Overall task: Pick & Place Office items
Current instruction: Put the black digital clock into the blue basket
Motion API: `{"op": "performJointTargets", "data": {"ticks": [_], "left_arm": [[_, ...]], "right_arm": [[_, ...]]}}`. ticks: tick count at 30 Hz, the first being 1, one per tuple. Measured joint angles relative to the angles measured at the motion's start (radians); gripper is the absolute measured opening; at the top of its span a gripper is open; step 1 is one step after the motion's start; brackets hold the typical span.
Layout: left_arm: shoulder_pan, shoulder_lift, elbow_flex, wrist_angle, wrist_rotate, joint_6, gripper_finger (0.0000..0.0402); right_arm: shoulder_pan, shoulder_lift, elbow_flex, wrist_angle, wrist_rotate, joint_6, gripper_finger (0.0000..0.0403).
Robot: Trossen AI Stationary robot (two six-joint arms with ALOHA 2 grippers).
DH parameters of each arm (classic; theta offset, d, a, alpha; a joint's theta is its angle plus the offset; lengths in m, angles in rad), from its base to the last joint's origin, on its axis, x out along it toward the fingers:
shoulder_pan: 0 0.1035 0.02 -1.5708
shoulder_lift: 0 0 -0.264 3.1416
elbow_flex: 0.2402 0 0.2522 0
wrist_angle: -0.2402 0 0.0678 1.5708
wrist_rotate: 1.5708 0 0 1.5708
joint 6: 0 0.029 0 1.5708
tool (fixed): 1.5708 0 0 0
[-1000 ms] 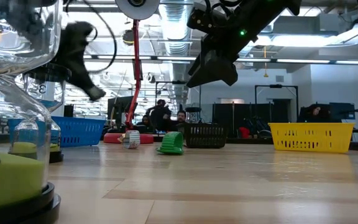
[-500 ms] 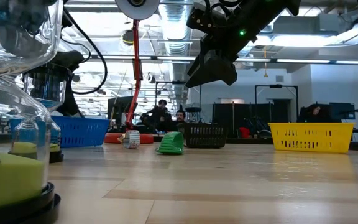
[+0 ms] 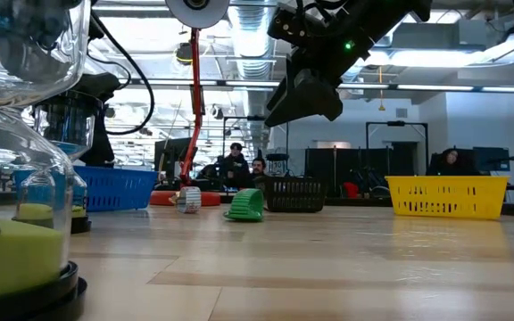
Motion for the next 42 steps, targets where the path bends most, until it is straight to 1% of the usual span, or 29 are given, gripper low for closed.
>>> {"op": "performJointTargets", "data": {"ticks": [3, 5, 8, 10, 12, 14, 18, 22, 25, 27, 31, 38, 40, 42], "left_arm": [[0.0, -0.001, 0.0, 0.002, -0.001, 0.002, 0.0155], [0.0, -0.007, 0.004, 0.002, -0.021, 0.034, 0.0173], [0.0, -0.023, 0.04, 0.01, -0.069, 0.111, 0.0193], [0.0, -0.037, 0.07, 0.028, -0.095, 0.177, 0.0202], [0.0, -0.049, 0.093, 0.081, -0.1, 0.242, 0.0206], [0.0, -0.058, 0.102, 0.169, -0.097, 0.3, 0.0207], [-0.002, -0.062, 0.103, 0.332, -0.056, 0.371, 0.0199], [-0.021, -0.062, 0.09, 0.336, -0.038, 0.396, 0.0185], [-0.046, -0.061, 0.049, 0.33, -0.03, 0.397, 0.017], [-0.063, -0.059, 0.01, 0.331, -0.004, 0.398, 0.0158], [-0.101, -0.048, -0.068, 0.324, 0.009, 0.396, 0.0118], [-0.115, -0.046, -0.125, 0.295, 0.009, 0.34, 0.0018], [-0.114, -0.046, -0.131, 0.257, -0.014, 0.317, 0.0006], [-0.114, -0.046, -0.131, 0.224, -0.071, 0.281, 0.0005]], "right_arm": [[0.0, 0.0, 0.0, 0.0, -0.002, 0.0, 0.0221], [0.0, 0.0, 0.0, 0.0, -0.018, 0.0, 0.0221], [-0.005, 0.0, 0.0, 0.002, -0.089, 0.0, 0.0221], [-0.009, 0.0, 0.0, 0.005, -0.158, 0.0, 0.0221], [-0.014, 0.0, 0.0, 0.008, -0.219, 0.001, 0.0221], [-0.02, 0.0, 0.0, 0.008, -0.269, 0.001, 0.0221], [-0.025, 0.0, 0.0, 0.008, -0.343, 0.001, 0.0221], [-0.026, 0.0, 0.0, 0.008, -0.378, 0.001, 0.0221], [-0.026, 0.0, 0.0, 0.007, -0.39, 0.002, 0.0221], [-0.026, 0.0, 0.0, 0.007, -0.391, 0.002, 0.0221], [-0.026, 0.0, 0.0, 0.007, -0.391, 0.002, 0.0221], [-0.026, 0.0, 0.0, 0.008, -0.391, 0.001, 0.0221], [-0.026, 0.0, 0.0, 0.007, -0.391, 0.001, 0.0221], [-0.026, 0.0, 0.0, 0.008, -0.391, 0.001, 0.0221]]}}
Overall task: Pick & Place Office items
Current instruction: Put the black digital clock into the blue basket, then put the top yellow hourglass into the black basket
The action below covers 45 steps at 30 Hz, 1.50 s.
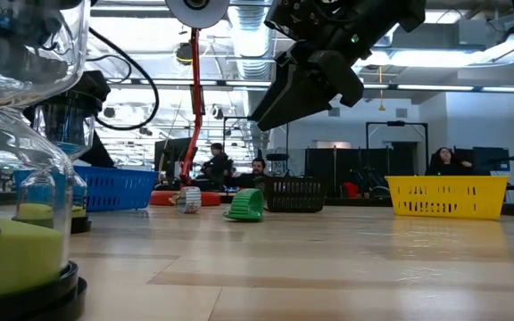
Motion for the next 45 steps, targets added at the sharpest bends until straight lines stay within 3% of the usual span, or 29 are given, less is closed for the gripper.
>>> {"op": "performJointTargets", "data": {"ticks": [4, 13, 19, 29, 33, 40, 45], "left_arm": [[0.0, 0.0, 0.0, -0.008, -0.096, -0.016, 0.0002], [0.039, 0.0, 0.0, -0.044, -0.171, -0.016, 0.0001], [0.104, 0.01, 0.0, -0.138, -0.119, -0.074, 0.0001], [0.103, 0.012, 0.0, -0.097, -0.106, -0.082, 0.0001], [0.082, 0.012, 0.0, 0.094, -0.112, 0.01, 0.0001], [0.031, 0.012, 0.001, 0.694, -0.174, 0.436, 0.0001], [0.005, 0.012, 0.001, 0.787, -0.149, 0.5, 0.0001]], "right_arm": [[0.0, 0.0, 0.0, 0.0, 0.0, 0.0, 0.0221], [0.0, 0.0, 0.0, 0.0, 0.0, 0.0, 0.0221], [0.0, 0.0, 0.0, 0.0, 0.0, 0.0, 0.0221], [0.0, 0.0, 0.0, 0.004, 0.0, 0.0, 0.0221], [0.0, 0.0, 0.0, 0.011, 0.0, 0.0, 0.0221], [0.0, 0.008, 0.001, 0.021, 0.0, -0.001, 0.0221], [0.008, -0.022, -0.001, -0.185, 0.007, -0.006, 0.0221]]}}
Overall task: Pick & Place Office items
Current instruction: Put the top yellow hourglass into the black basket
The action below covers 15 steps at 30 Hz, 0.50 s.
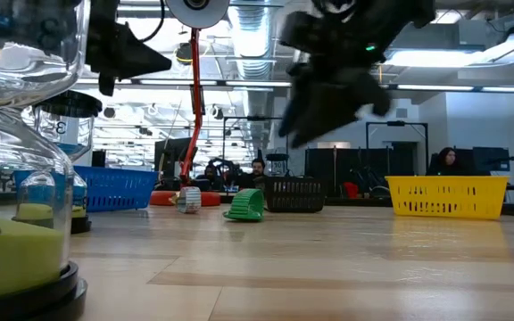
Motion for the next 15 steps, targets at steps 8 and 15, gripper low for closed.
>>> {"op": "performJointTargets", "data": {"ticks": [8, 15], "left_arm": [[-0.013, 0.024, 0.0, -0.001, 0.0, -0.003, 0.0001], [-0.012, 0.052, 0.0, -0.005, 0.0, -0.005, 0.0001]], "right_arm": [[0.032, -0.116, 0.003, -0.355, 0.001, 0.161, 0.0221], [0.014, -0.201, -0.014, -0.458, 0.001, 0.282, 0.0221]]}}
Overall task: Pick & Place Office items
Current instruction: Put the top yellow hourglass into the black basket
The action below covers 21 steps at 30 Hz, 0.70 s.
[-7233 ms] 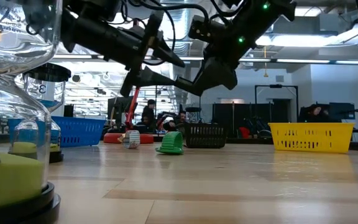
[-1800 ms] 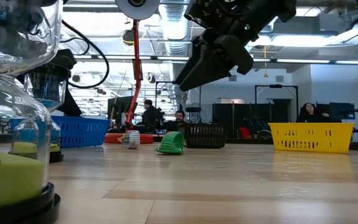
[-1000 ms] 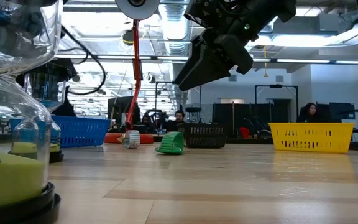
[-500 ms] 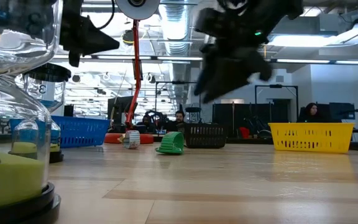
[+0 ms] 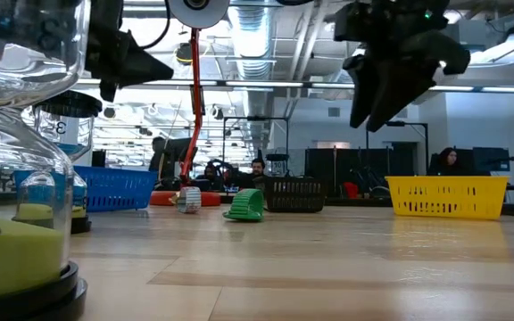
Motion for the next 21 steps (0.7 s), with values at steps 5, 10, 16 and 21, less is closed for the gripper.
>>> {"op": "performJointTargets", "data": {"ticks": [5, 10, 16, 21], "left_arm": [[0.0, 0.007, 0.0, 0.008, 0.01, 0.0, 0.0001], [0.0, 0.007, 0.0, 0.016, 0.245, 0.003, 0.0001], [-0.021, 0.037, -0.001, 0.069, 0.343, 0.008, 0.0026], [-0.038, 0.125, 0.003, 0.235, 0.348, 0.008, 0.006]], "right_arm": [[-0.011, -0.062, -0.109, 0.06, 0.0, -0.033, 0.0221], [-0.023, -0.155, -0.196, 0.077, -0.001, -0.034, 0.0221], [-0.058, -0.34, -0.339, 0.318, -0.069, -0.156, 0.0221], [-0.11, -0.48, -0.422, 0.471, -0.19, -0.231, 0.0221]]}}
